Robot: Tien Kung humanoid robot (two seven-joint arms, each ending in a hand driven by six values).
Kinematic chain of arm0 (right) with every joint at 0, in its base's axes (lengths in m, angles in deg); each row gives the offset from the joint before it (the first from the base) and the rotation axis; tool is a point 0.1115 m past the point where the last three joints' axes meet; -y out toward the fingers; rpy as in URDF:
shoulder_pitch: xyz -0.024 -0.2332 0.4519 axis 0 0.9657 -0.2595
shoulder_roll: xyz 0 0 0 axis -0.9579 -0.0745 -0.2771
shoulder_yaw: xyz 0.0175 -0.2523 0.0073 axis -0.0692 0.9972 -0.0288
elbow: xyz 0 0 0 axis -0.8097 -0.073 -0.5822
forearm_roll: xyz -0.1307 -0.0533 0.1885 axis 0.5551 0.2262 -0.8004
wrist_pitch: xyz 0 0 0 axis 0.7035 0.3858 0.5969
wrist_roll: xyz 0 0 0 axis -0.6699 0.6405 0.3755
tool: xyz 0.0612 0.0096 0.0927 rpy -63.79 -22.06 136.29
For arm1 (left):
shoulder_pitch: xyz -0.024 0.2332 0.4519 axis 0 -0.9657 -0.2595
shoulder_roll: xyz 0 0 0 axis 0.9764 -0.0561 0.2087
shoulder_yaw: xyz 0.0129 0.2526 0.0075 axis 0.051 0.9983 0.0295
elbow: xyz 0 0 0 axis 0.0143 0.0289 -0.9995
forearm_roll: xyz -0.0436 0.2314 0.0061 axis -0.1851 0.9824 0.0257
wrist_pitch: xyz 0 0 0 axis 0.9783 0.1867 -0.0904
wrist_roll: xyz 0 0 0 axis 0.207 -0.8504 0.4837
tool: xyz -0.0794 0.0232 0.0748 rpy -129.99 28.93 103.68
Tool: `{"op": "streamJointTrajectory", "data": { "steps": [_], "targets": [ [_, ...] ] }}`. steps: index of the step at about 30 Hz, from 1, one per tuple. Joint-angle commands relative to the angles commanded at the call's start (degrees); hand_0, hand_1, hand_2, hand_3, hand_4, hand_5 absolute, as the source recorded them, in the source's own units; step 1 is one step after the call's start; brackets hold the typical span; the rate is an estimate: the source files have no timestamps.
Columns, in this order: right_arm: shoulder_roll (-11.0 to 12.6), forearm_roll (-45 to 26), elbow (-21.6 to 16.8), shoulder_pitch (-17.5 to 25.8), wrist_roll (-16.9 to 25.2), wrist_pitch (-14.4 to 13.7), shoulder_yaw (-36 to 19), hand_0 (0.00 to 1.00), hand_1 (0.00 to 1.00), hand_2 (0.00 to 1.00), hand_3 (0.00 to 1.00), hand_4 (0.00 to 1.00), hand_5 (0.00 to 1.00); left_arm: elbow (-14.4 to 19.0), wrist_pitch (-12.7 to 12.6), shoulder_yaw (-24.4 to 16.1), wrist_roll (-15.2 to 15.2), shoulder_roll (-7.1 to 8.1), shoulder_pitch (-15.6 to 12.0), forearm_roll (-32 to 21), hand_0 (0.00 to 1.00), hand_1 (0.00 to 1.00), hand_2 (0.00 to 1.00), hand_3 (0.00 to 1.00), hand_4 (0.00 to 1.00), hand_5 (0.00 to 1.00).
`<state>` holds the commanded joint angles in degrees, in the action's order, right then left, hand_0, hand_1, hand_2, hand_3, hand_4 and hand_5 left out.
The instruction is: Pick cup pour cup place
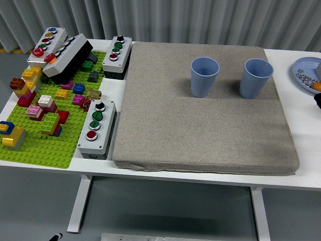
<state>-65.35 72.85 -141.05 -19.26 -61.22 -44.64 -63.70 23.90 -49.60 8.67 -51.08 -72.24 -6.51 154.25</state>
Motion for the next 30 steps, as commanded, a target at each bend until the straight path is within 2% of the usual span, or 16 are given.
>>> {"op": "streamJointTrajectory", "data": {
  "steps": [5,6,11,12,17,18,21,26,30],
  "targets": [
    [1.7,5.8,-3.8,4.5,-2.5,1.9,0.8,0.956,0.877,0.929,0.877,0.633,0.896,0.0,-0.1,-0.2,0.2,-0.05,0.1,0.2,0.838,0.831,0.907,0.801,0.613,0.998],
    [2.1,7.1,-4.8,5.9,-2.7,2.1,0.8,0.943,0.878,0.941,0.900,0.730,0.315,0.0,-0.1,-0.3,0.2,-0.06,0.1,0.3,0.838,0.832,0.908,0.801,0.613,0.998],
    [5.0,10.0,-9.3,13.7,-2.9,2.8,0.0,0.943,0.878,0.941,0.900,0.730,0.315,0.0,-0.2,-0.4,0.4,-0.14,0.2,0.6,0.838,0.832,0.908,0.801,0.613,0.998],
    [5.5,10.4,-10.1,15.3,-3.0,3.2,-0.1,0.919,0.889,0.965,0.948,0.781,0.107,0.0,-0.2,-0.3,0.4,-0.16,0.2,0.7,0.838,0.832,0.907,0.801,0.613,0.998],
    [6.9,9.9,-12.5,20.9,-3.0,4.3,0.3,0.919,0.889,0.965,0.948,0.781,0.107,0.0,-0.1,-0.2,0.4,-0.31,0.3,0.9,0.838,0.832,0.907,0.801,0.613,0.998],
    [6.9,9.9,-12.7,21.5,-3.1,4.6,0.6,0.920,0.895,0.980,0.970,0.795,0.079,0.0,-0.1,-0.2,0.4,-0.31,0.4,0.9,0.838,0.832,0.907,0.800,0.612,0.998],
    [6.4,9.8,-13.2,23.3,-3.0,5.5,2.8,0.920,0.895,0.980,0.970,0.795,0.079,0.0,0.0,0.0,0.3,-0.35,0.4,1.1,0.838,0.832,0.907,0.800,0.612,0.998],
    [5.4,8.6,-12.6,24.0,-2.1,5.3,6.2,0.917,0.900,0.998,0.998,0.806,0.065,0.0,0.1,0.3,0.3,-0.37,0.4,1.1,0.838,0.832,0.906,0.800,0.612,0.998],
    [4.4,7.1,-10.7,23.7,-1.8,5.7,8.4,0.912,0.902,0.998,0.998,0.820,0.062,0.0,0.1,0.6,0.3,-0.33,0.5,0.9,0.838,0.832,0.906,0.800,0.611,0.998]
  ]
}}
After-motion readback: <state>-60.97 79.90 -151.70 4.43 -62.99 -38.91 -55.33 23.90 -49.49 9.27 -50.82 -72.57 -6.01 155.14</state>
